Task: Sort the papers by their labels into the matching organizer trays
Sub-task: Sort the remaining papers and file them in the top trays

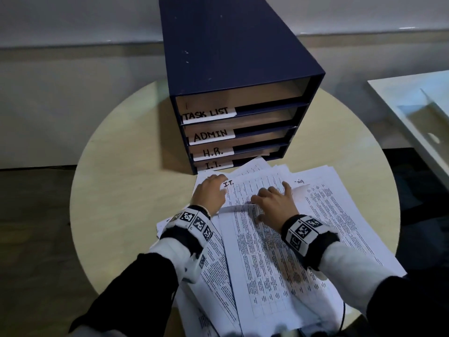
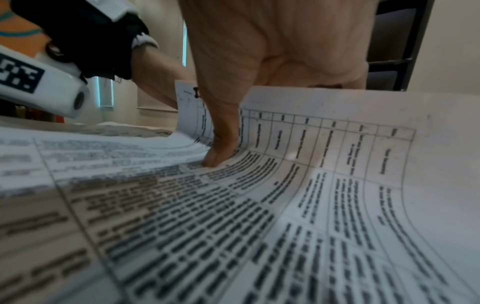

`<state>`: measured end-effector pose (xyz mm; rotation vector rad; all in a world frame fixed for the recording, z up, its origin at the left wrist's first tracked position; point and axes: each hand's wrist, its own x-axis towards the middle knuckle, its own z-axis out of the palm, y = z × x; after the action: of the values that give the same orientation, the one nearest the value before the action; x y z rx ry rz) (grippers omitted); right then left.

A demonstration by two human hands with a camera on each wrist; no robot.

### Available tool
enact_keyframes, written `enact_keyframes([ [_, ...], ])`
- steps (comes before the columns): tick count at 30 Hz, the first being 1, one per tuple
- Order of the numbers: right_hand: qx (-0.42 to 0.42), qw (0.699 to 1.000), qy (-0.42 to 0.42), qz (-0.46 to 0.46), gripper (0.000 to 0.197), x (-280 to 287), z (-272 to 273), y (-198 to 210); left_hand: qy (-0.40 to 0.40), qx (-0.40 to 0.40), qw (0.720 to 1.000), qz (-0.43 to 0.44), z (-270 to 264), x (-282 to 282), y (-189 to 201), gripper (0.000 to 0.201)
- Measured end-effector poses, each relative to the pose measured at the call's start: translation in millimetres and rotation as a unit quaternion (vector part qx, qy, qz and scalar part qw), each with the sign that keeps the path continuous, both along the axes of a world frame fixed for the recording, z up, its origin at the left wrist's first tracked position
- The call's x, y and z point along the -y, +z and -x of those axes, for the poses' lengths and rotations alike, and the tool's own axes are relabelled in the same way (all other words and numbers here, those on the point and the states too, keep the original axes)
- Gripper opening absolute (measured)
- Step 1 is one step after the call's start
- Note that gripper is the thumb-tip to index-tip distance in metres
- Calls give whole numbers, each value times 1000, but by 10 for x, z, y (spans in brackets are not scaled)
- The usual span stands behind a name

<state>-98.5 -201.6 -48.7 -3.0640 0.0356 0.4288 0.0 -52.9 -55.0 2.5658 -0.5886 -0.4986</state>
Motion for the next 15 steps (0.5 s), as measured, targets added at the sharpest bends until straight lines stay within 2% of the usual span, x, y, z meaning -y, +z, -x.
enact_keyframes([
  [5,78,997,15,-13,19,1,-11,40,25,-20,996,83,71,-24,140,27],
  [8,98,995,21,2,24,-6,-104,153,5,-17,996,89,55,-32,219,30],
  [11,98,994,-1,-52,22,25,-203,269,8,-59,986,158,49,-13,342,23],
  [13,124,989,-33,-68,23,63,-258,305,63,-102,965,233,48,-12,374,18],
  [15,161,981,-71,-81,19,93,-312,339,146,-175,920,318,66,-12,380,19],
])
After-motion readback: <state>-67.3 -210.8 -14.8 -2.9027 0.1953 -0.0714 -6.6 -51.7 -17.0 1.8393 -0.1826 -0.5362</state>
